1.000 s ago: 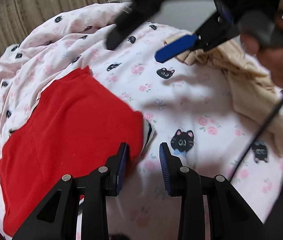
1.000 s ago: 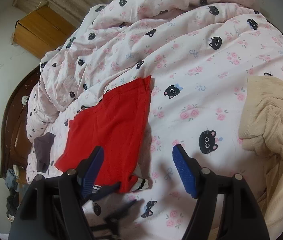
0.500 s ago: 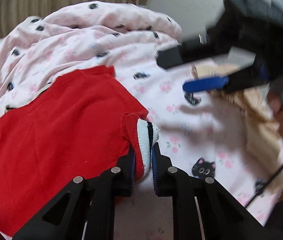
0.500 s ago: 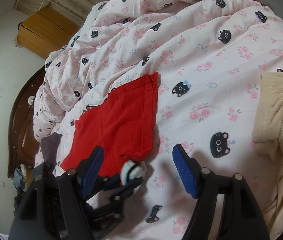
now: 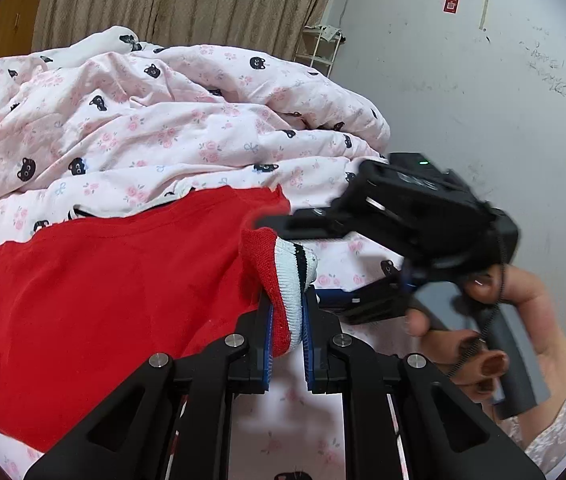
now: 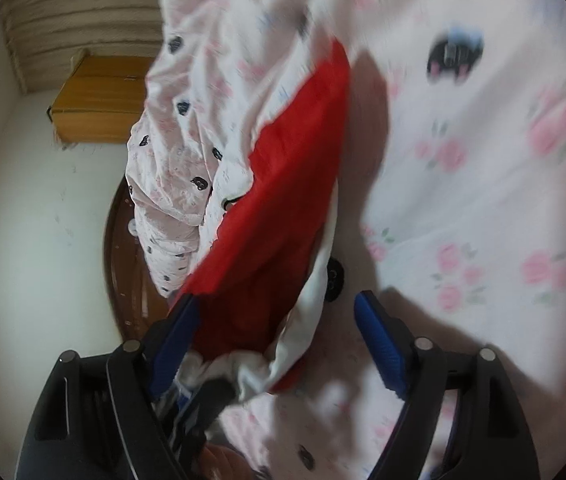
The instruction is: Fold clothes
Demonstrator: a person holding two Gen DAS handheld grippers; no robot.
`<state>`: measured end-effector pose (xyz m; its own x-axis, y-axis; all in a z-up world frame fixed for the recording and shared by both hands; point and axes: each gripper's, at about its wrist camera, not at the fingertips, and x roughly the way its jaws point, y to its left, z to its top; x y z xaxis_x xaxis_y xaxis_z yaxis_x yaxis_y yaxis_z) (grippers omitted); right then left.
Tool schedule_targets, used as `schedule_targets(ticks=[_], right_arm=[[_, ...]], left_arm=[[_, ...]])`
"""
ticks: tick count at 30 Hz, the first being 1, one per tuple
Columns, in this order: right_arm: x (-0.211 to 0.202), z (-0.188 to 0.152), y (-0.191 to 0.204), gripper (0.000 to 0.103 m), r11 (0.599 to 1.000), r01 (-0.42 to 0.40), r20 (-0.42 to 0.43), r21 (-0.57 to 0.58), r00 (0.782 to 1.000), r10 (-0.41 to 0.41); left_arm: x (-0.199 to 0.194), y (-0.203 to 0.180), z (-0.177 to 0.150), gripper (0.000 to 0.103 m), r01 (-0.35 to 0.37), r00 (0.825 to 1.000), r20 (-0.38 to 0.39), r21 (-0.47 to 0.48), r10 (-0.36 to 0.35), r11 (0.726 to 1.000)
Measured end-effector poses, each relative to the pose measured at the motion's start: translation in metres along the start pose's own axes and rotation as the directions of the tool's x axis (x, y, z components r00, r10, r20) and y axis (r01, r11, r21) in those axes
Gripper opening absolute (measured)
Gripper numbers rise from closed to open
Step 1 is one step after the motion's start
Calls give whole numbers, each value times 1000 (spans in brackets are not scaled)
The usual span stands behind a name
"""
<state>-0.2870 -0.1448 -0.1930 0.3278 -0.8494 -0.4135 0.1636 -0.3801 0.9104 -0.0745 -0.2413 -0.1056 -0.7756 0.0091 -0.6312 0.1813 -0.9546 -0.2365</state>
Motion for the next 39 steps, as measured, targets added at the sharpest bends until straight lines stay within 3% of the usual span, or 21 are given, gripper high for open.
schedule_targets(ticks=[5,11,12,14,16,17,22,26,30,34,39], right_arm=[[8,11,-14,83,989,-126,69,80,990,121],[20,27,-16,82,990,-122,101,64,988,115],[22,29,-13,78,992,-116,106,48,988,110],[27,35,-10,52,997,-70,120,23,991,66],[31,39,-10,15,1000,-18,134,8,991,17],[32,40,-10,11,1000,-1,142,3,990,0],[27,35,15,10,988,122,185,-90,977,-104],[28,26,53,10,954,235,217,-184,957,-194],[44,19,97,9,920,287,216,-268,948,-233],[75,12,132,9,884,339,174,-321,939,-296],[129,6,160,9,818,430,130,-382,902,-412]], left_arm=[[0,-8,-10,10,14,1000,-14,25,-14,1000],[6,-17,-17,10,8,1000,-20,59,-7,998],[7,-17,-17,10,9,1000,-21,59,-8,998],[7,-17,-18,10,9,1000,-19,56,-8,998],[6,-16,-18,10,10,1000,-10,50,-10,999],[4,-15,-18,10,12,1000,-5,45,-12,999],[-7,-3,-19,10,42,999,22,0,-42,999],[-27,11,-23,10,69,995,70,-56,-65,996],[-52,34,-27,10,93,989,130,-143,-74,985],[-72,68,-33,10,107,982,181,-262,-60,959],[-87,111,-47,10,114,979,199,-392,-37,913]])
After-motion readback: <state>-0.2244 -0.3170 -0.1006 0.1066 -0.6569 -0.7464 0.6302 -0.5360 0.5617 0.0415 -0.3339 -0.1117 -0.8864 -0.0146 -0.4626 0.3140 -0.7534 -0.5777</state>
